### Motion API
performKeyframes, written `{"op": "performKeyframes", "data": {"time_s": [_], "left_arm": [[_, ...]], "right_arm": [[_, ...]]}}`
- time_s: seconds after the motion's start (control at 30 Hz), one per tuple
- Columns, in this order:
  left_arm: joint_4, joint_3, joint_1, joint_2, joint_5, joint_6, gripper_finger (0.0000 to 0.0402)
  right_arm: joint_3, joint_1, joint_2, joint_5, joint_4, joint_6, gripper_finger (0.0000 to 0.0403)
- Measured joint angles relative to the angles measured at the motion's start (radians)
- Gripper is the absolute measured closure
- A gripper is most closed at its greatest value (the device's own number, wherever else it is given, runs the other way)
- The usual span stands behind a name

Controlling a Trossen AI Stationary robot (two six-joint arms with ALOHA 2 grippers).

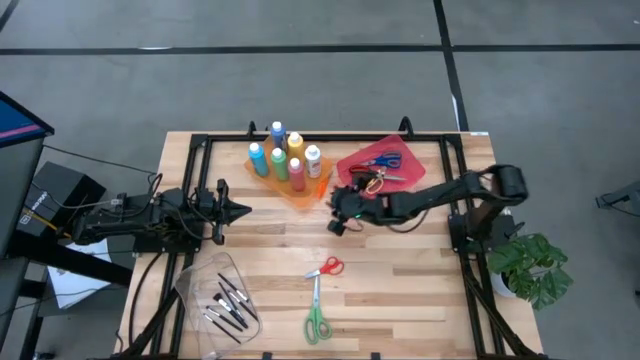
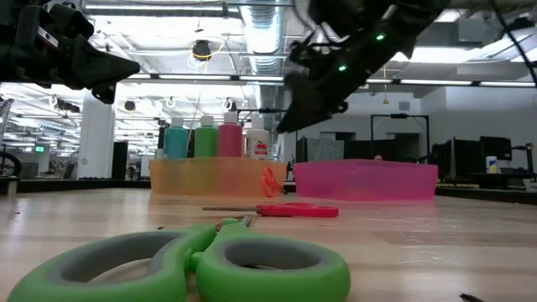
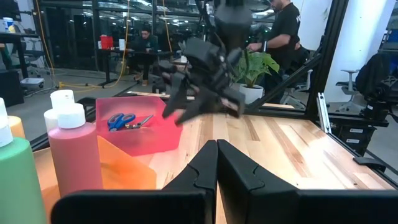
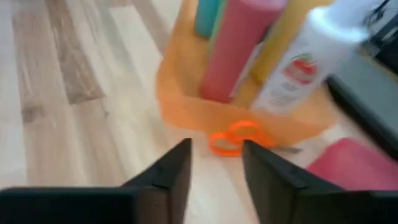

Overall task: Pick & Place Paint Supplies
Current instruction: Put the orange scissors into the pink bin

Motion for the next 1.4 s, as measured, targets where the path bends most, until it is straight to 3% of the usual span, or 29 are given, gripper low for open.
{"op": "performKeyframes", "data": {"time_s": [0.17,0.27,0.57,0.9,1.03,1.23,1.4], "left_arm": [[0.000,0.000,0.000,0.000,0.000,0.000,0.0401],[0.000,0.000,0.000,0.000,0.000,0.000,0.0401],[0.000,0.000,0.000,0.000,0.000,0.000,0.0401],[0.000,0.000,0.000,0.000,0.000,0.000,0.0401],[0.000,0.000,0.000,0.000,0.000,0.000,0.0401],[0.000,0.000,0.000,0.000,0.000,0.000,0.0401],[0.000,0.000,0.000,0.000,0.000,0.000,0.0401]], "right_arm": [[0.121,0.010,0.152,0.043,-0.071,0.139,0.0192],[0.190,0.006,0.234,0.074,-0.124,0.207,0.0171],[0.398,-0.025,0.443,0.104,-0.357,0.257,0.0195],[0.453,-0.059,0.488,0.104,-0.393,0.334,0.0198],[0.452,-0.061,0.488,0.110,-0.412,0.374,0.0239],[0.452,-0.055,0.488,0.108,-0.409,0.396,0.0380],[0.451,-0.032,0.482,0.105,-0.419,0.431,0.0391]]}}
